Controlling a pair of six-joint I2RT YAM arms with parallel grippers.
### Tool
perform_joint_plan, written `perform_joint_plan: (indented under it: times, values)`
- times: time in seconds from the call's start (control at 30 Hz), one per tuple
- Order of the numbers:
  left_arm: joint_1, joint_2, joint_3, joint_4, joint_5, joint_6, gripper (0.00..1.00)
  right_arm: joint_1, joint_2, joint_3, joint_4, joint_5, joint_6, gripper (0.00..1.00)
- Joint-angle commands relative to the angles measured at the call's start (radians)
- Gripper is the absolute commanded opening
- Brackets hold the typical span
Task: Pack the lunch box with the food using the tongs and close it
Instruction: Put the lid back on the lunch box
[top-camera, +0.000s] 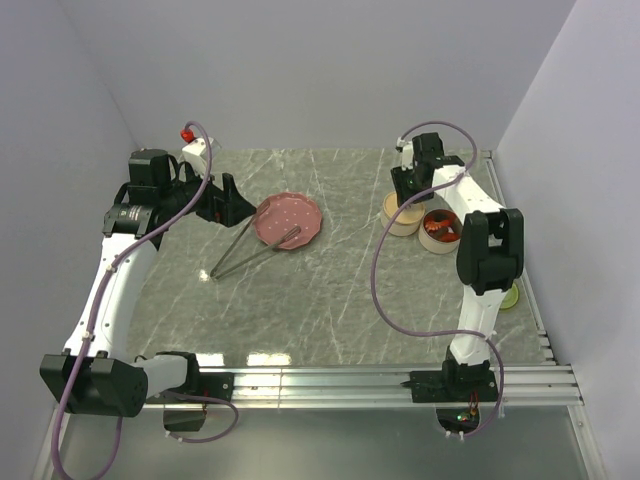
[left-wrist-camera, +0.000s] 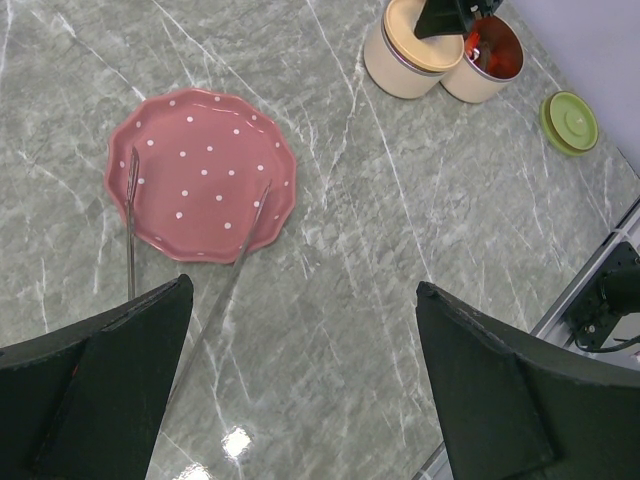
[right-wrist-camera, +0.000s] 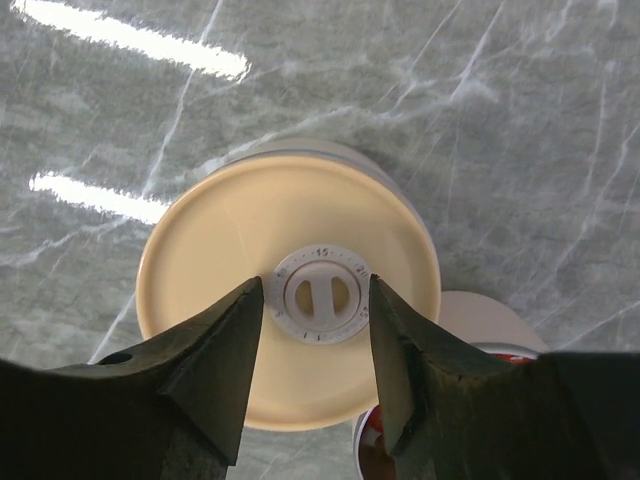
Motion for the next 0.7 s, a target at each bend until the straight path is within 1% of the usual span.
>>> perform_joint_plan:
  times: [0.0,0.07,0.17,0.3,0.4,0.63,0.67]
  values:
    - [0.005,0.006,0.026,0.009,0.028,0.007,0.99,0.008,-0.021,0.019,-0.137,-0.035,-0.007,0.55]
    - [0.005,0.006,0.029,0.009,0.030,0.009,0.99,0.008,-0.041,0.064,-0.174,-0.055,-0.007,0.58]
    - [0.005,0.003,0.031,0.009,0.031,0.009,1.00,0.006,-0.038,0.116,-0.238,-0.092,-0.006,0.58]
    - [0.005,-0.003,0.029,0.011,0.028,0.009,0.99,0.006,-0.021,0.138,-0.297,-0.110,-0.001,0.58]
    - [0.005,-0.008,0.028,0.011,0.027,0.009,0.99,0.006,-0.001,0.133,-0.308,-0.092,-0.004,0.58]
    - [0.005,-0.013,0.032,0.009,0.027,0.009,0.99,0.006,0.054,0.130,-0.275,-0.054,-0.007,0.58]
    - [0.005,-0.013,0.032,0.006,0.025,0.040,0.99,0.008,0.071,0.124,-0.271,-0.048,-0.007,0.58]
